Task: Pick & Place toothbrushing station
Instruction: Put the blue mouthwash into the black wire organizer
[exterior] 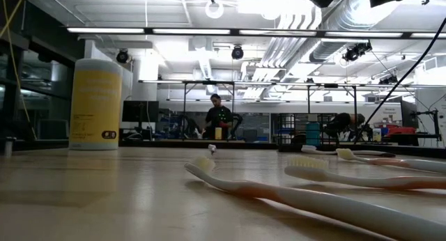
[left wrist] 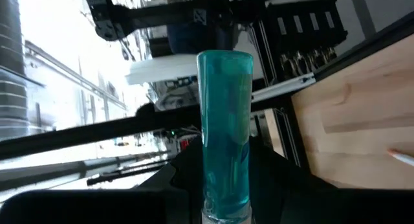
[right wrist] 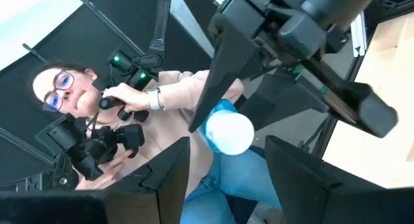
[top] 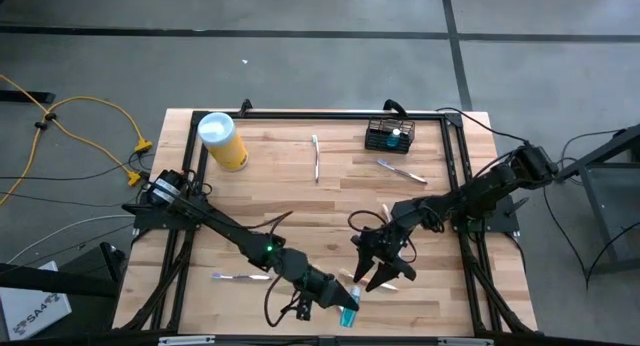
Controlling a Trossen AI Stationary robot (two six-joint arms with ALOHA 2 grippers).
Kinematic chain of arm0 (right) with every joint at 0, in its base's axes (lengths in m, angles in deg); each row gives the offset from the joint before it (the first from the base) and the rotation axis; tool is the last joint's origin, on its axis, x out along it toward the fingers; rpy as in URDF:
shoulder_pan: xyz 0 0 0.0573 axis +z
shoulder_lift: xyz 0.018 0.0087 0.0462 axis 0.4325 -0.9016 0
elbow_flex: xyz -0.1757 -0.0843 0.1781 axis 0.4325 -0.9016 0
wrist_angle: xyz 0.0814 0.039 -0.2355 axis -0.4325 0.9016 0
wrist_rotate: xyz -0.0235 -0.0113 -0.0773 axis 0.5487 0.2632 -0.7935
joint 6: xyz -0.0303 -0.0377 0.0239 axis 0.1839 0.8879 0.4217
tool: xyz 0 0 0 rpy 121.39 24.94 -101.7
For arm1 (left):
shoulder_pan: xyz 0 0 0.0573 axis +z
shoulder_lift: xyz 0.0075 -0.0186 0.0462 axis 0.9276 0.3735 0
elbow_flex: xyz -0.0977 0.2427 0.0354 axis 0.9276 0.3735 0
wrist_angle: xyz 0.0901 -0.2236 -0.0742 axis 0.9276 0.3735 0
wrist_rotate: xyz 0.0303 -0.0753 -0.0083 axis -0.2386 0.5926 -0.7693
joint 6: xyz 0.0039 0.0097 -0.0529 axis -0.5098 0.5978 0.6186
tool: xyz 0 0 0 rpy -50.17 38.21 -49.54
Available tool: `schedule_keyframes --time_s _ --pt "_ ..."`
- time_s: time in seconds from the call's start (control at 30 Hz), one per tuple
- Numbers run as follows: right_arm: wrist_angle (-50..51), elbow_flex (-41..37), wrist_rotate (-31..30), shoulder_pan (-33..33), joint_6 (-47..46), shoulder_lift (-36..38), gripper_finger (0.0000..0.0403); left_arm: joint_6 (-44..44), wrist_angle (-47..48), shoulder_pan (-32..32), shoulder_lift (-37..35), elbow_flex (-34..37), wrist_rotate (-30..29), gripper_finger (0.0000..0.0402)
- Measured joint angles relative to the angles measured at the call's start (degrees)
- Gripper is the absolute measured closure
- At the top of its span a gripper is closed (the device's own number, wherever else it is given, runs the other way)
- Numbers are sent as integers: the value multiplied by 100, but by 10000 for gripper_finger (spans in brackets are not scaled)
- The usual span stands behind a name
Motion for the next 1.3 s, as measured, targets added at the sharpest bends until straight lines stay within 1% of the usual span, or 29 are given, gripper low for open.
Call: schedule_keyframes --time_s 0.27,0.33,0.53,0.73,0.87,1.03,1.17,1.3 --pt "-210 0 -75 102 -8 0 211 52 -37 231 0 0 547 319" --pt "-213 0 -115 104 -8 0 211 103 -59 278 0 0 584 319" --pt "-127 0 -270 108 -8 0 211 242 -72 364 0 0 531 319" --pt "136 0 -583 113 3 4 211 349 -42 369 2 4 234 319" --pt "158 0 -624 113 40 4 211 650 -45 369 2 4 195 319" --pt "160 0 -625 111 68 4 212 668 -18 365 2 4 192 319" --pt "160 0 -597 108 150 4 232 686 -11 363 2 4 192 319" --pt "102 0 -464 94 168 3 271 655 -13 363 2 3 233 319"
